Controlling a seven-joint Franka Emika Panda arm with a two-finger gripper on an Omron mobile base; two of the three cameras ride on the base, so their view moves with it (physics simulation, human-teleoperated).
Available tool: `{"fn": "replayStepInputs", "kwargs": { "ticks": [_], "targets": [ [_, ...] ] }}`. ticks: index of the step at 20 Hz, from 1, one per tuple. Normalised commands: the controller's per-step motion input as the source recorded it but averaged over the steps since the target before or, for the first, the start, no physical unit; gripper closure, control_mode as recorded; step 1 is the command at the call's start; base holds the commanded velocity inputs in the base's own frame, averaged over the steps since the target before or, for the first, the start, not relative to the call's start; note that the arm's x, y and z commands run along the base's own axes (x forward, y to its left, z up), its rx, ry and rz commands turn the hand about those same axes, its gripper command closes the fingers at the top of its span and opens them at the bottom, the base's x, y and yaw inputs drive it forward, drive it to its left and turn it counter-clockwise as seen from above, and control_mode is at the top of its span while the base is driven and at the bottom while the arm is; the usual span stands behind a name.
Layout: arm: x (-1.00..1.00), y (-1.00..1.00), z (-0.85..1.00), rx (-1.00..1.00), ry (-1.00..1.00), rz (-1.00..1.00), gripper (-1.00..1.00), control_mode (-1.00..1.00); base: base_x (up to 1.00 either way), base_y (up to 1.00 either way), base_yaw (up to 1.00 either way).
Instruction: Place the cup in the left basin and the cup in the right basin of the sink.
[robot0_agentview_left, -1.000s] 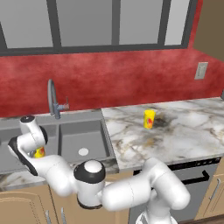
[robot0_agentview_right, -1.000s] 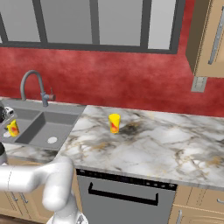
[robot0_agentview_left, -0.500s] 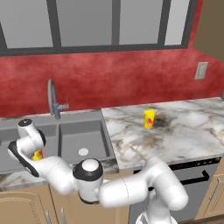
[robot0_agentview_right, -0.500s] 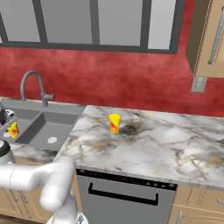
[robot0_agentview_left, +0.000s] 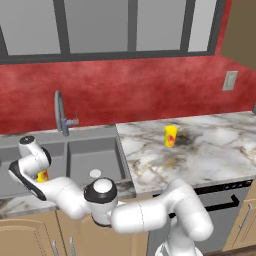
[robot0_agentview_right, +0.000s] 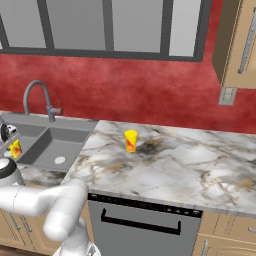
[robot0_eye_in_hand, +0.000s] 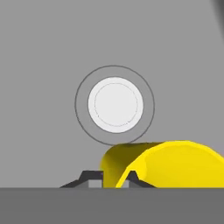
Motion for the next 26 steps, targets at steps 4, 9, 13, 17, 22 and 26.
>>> {"fn": "replayStepInputs", "kwargs": {
  "ticks": [4,9,13,17,22,26],
  "targets": [
    [0.06,0.08,-0.23,0.0,0.0,0.0,1.0,-1.0,0.0,0.0,0.0],
    [-0.06,0.03,-0.17,-0.01,0.0,0.0,-1.0,-1.0,0.0,0.0,0.0],
    [-0.11,0.01,-0.06,-0.01,0.0,-0.01,-1.0,-1.0,0.0,0.0,0.0],
    [-0.09,0.0,-0.01,-0.01,0.0,-0.01,-1.0,-1.0,0.0,0.0,0.0],
    [-0.06,-0.02,0.07,0.0,0.0,0.0,-1.0,-1.0,0.0,0.0,0.0],
    [-0.05,0.0,0.22,0.0,-0.05,0.0,-1.0,-1.0,0.0,0.0,0.0]
  ]
}}
